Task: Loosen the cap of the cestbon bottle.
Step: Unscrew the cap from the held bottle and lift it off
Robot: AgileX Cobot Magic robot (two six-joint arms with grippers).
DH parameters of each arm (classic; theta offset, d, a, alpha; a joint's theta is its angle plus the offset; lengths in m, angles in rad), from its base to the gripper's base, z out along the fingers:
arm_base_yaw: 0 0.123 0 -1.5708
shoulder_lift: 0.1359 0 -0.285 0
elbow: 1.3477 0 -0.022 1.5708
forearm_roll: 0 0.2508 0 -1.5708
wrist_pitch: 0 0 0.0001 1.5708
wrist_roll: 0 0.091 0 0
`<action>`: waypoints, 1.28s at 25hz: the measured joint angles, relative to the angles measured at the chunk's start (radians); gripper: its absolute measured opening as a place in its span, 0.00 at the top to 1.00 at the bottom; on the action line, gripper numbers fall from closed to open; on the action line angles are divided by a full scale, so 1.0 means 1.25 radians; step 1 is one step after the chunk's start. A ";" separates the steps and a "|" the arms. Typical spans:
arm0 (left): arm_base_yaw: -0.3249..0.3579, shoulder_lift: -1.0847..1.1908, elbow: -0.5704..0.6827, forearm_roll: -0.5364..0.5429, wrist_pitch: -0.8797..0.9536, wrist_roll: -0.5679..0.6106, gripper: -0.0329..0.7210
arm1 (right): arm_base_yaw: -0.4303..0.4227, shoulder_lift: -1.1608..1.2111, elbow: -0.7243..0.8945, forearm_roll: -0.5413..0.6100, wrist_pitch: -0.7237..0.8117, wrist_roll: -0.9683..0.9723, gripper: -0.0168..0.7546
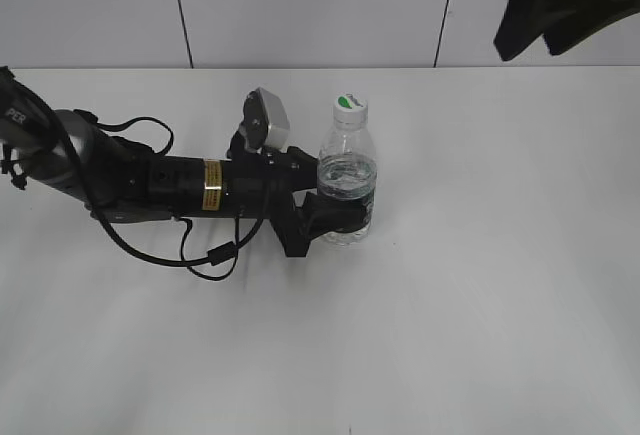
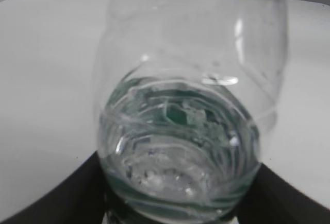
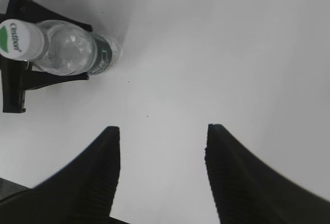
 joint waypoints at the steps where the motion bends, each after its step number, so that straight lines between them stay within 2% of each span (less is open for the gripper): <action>1: 0.000 0.000 0.000 0.001 0.000 0.000 0.40 | 0.016 0.009 -0.003 0.000 0.000 0.001 0.45; 5: 0.000 0.000 0.000 0.002 0.000 0.002 0.40 | 0.071 0.045 -0.027 0.002 0.002 0.025 0.45; 11: 0.000 0.000 -0.001 0.018 -0.003 0.004 0.40 | 0.115 0.094 -0.066 0.026 0.002 0.054 0.45; 32: 0.000 -0.001 -0.002 0.031 -0.008 0.004 0.40 | 0.134 0.147 -0.079 0.045 0.003 0.060 0.45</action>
